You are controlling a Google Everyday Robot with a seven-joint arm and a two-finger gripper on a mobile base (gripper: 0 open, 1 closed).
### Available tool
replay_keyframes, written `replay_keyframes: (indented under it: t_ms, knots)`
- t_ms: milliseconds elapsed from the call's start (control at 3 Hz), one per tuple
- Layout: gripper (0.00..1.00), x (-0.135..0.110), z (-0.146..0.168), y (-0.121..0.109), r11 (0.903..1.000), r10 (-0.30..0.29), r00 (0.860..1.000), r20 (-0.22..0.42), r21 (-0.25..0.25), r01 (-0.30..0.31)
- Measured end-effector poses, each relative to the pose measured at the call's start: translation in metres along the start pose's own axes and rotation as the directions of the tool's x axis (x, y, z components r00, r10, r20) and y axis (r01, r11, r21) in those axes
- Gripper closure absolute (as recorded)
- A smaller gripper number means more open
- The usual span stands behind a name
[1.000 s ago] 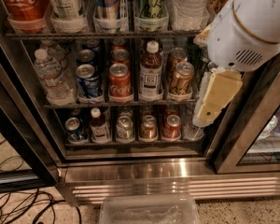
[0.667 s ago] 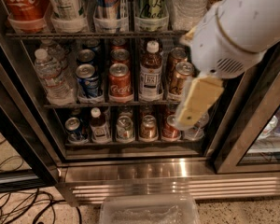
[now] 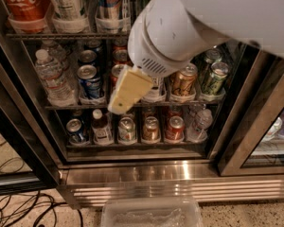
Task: Pick 7up can from top shelf of fridge
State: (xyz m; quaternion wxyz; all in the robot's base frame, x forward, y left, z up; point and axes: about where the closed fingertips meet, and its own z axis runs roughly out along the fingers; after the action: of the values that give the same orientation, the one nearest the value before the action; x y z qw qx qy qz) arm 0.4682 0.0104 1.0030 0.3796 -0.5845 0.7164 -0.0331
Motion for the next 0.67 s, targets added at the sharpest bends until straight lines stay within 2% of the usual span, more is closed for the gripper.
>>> replay_keyframes:
  t_ms: [333, 667]
  knots:
    - [0.00, -0.024, 0.005, -0.016, 0.9880, 0.128, 0.989, 0.076, 0.077, -0.134]
    - [0.00, -0.038, 0.007, -0.018, 0.9549, 0.276, 0.953, 0.127, 0.078, -0.287]
